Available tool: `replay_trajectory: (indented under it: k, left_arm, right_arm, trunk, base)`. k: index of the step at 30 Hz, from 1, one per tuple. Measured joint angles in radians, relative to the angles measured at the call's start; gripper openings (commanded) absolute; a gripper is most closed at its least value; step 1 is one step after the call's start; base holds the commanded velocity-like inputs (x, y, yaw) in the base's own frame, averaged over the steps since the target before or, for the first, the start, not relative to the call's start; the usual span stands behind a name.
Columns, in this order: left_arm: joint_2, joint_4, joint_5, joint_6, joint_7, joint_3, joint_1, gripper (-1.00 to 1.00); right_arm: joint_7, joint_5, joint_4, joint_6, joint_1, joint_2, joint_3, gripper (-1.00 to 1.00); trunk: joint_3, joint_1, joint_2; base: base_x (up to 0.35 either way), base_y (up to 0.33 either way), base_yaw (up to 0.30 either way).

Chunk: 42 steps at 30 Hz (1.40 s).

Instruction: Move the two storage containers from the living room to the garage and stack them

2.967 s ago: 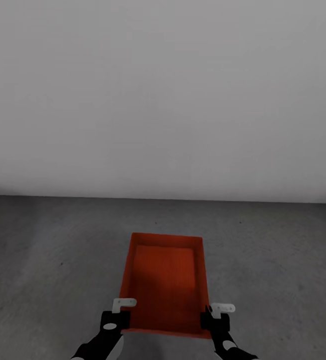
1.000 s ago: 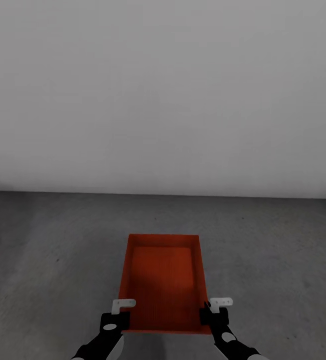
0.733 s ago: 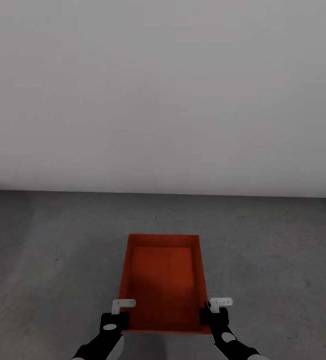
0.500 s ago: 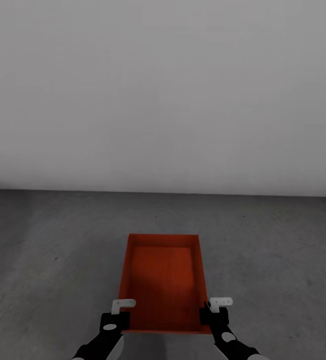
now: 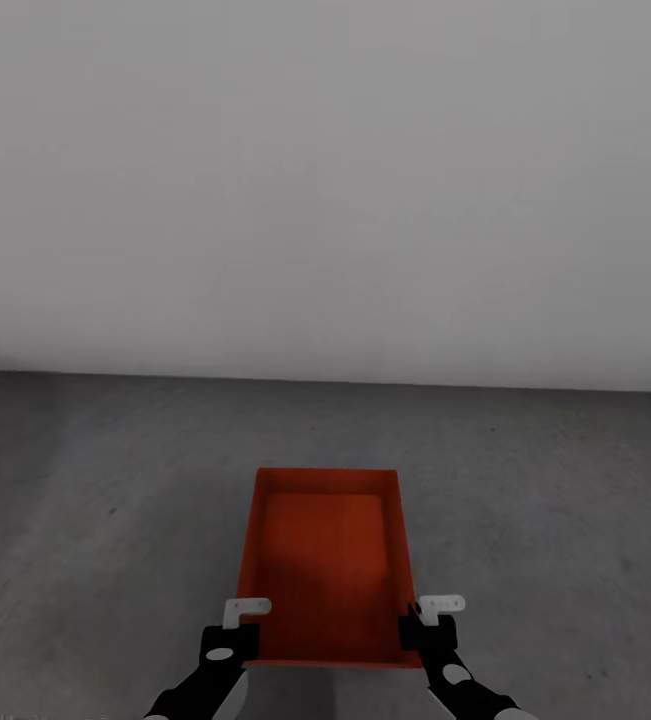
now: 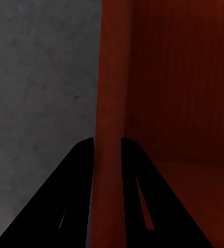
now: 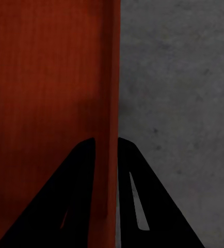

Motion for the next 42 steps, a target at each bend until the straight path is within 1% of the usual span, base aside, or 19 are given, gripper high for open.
replay_trajectory:
  k: [38, 42]
  left_arm:
    - [0.0, 0.0, 0.0, 0.0, 0.0, 0.001, 0.0, -1.0]
    - [0.0, -0.001, -0.001, 0.0, 0.0, 0.001, 0.0, -1.0]
  right_arm:
    - [0.0, 0.008, -0.002, 0.003, 0.0, 0.0, -0.006, -1.0]
    - [0.0, 0.007, -0.003, 0.002, 0.0, 0.0, -0.006, -1.0]
  trunk:
    - [-0.119, 0.146, -0.266]
    - [-0.119, 0.146, -0.266]
  base:
    - [0.0, 0.0, 0.007]
    - [0.0, 0.0, 0.0]
